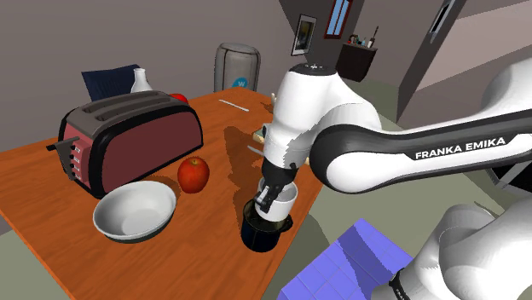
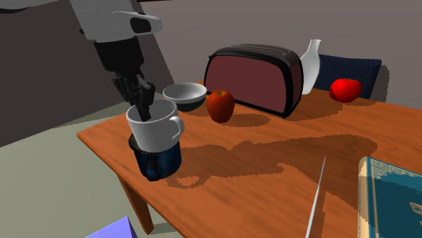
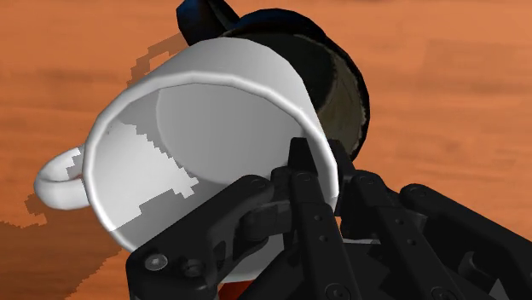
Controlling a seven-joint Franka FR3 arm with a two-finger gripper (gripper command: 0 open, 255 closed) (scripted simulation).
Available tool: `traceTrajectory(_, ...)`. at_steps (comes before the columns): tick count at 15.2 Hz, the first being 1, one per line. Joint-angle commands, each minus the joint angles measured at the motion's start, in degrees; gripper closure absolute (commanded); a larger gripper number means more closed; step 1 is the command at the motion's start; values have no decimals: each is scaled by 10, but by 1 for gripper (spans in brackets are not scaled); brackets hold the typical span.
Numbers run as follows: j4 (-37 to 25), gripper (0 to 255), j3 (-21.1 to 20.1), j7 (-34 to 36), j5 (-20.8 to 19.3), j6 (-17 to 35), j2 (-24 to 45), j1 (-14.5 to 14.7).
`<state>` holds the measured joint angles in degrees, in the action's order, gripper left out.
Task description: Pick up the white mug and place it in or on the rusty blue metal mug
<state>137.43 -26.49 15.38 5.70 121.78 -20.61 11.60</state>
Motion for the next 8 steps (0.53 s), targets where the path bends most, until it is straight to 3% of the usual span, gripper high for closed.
traceTrajectory(1, 2, 255, 0, 0, 0, 0, 1, 0)
traceTrajectory(2, 2, 255, 0, 0, 0, 0, 1, 0)
traceTrajectory(3, 2, 0, 0, 1, 0, 0, 1, 0)
traceTrajectory(8, 2, 0, 0, 0, 0, 0, 1, 0)
